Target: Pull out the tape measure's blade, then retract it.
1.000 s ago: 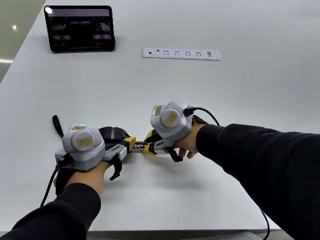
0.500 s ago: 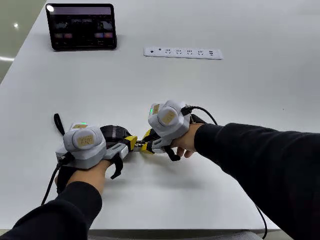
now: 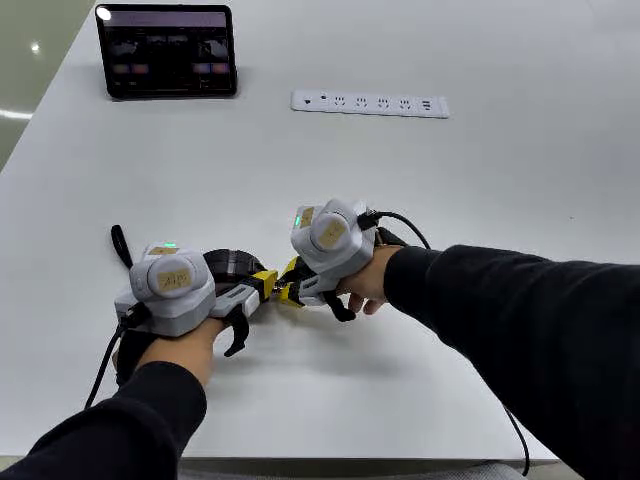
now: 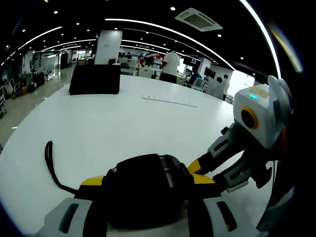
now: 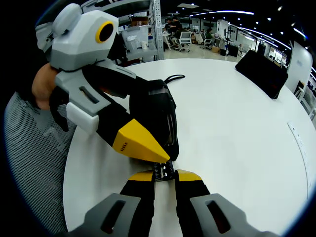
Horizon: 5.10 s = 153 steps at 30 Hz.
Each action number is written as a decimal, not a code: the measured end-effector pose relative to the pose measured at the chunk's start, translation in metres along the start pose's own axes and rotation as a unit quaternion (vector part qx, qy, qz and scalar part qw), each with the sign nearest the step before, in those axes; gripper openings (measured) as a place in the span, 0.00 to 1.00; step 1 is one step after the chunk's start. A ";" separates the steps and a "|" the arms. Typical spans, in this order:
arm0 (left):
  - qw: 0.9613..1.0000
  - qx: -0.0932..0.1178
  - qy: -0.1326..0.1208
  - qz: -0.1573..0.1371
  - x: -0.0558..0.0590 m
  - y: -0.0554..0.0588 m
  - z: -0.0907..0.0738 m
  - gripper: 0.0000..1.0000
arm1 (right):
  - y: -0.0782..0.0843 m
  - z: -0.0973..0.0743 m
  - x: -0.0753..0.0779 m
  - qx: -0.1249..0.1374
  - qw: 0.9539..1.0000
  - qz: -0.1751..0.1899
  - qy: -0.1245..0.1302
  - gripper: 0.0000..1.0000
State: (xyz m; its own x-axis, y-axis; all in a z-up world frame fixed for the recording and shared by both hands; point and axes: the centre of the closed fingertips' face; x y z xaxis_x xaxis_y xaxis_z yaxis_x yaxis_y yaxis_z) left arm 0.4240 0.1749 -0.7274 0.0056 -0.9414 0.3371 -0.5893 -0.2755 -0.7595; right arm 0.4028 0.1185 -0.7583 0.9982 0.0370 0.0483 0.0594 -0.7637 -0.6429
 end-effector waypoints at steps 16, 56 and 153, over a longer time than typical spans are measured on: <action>1.000 -0.002 0.001 0.000 -0.001 0.000 0.002 0.61 | -0.004 0.005 0.001 0.003 1.000 -0.004 -0.002 0.12; 0.996 -0.052 0.065 -0.026 0.004 -0.006 -0.012 1.00 | 0.011 -0.021 0.008 0.006 0.997 0.062 0.034 0.34; 0.974 -0.041 0.169 0.143 -0.058 -0.044 -0.133 1.00 | 0.167 -0.294 -0.077 0.033 0.944 0.181 0.274 1.00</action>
State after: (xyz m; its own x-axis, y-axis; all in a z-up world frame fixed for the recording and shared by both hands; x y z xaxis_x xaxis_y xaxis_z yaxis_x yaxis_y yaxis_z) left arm 0.3423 0.2678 -0.6397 -0.4269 -0.8558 0.2923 -0.5908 0.0191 -0.8066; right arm 0.3325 -0.2009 -0.6449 0.7978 -0.5711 0.1932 -0.2650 -0.6201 -0.7384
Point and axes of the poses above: the centre of the closed fingertips' face, and the gripper's own axes: z roughly forward along the fingers, x roughly to its right, y roughly out of its underside, and after that the axes turned 9 degrees about -z, right-handed
